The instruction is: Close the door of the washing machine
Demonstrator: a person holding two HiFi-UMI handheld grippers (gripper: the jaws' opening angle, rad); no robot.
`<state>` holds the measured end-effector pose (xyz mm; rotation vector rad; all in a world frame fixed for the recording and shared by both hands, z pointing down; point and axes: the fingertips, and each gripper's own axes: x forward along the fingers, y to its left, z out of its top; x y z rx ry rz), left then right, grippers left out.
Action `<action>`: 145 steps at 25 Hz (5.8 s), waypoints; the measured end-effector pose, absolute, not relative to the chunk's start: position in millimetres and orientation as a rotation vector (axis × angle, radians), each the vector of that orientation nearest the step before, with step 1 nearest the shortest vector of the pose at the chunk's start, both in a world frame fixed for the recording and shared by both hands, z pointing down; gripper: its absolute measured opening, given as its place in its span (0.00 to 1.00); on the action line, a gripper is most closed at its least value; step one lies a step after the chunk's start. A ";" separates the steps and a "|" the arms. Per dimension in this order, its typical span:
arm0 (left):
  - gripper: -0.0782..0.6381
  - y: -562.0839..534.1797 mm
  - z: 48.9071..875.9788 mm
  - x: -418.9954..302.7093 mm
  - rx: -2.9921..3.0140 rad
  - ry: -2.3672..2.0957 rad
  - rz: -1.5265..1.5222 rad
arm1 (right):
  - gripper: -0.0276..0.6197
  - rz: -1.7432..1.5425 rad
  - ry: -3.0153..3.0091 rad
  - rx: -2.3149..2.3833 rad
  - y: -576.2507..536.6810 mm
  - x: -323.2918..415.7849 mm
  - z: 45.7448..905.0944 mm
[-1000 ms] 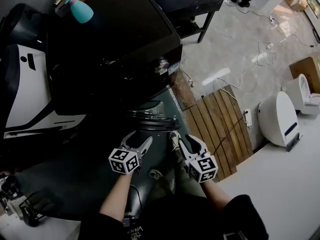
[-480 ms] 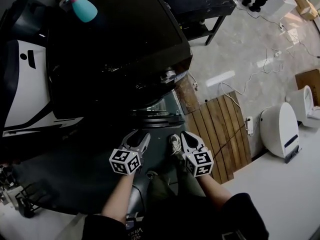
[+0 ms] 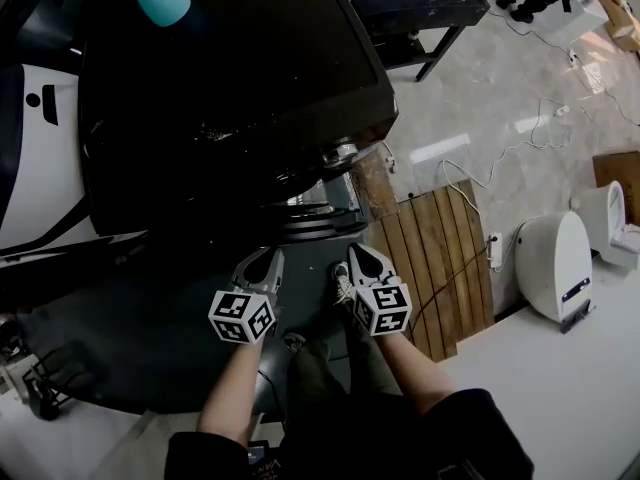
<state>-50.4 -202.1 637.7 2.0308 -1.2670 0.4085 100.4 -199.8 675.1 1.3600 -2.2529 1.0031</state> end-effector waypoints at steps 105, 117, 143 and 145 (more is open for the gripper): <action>0.12 -154.0 533.8 -97.4 2.243 -1.471 0.356 | 0.04 0.705 -2.355 1.567 -202.5 101.4 559.2; 0.12 -35.0 447.8 -128.4 2.432 -1.398 0.385 | 0.04 0.585 -2.419 1.706 -67.1 84.7 451.7; 0.12 145.7 385.0 -190.0 2.598 -1.324 0.298 | 0.04 0.355 -2.475 1.786 141.3 34.3 358.2; 0.12 153.6 389.3 -193.5 2.591 -1.330 0.315 | 0.04 0.368 -2.473 1.787 150.4 32.2 358.7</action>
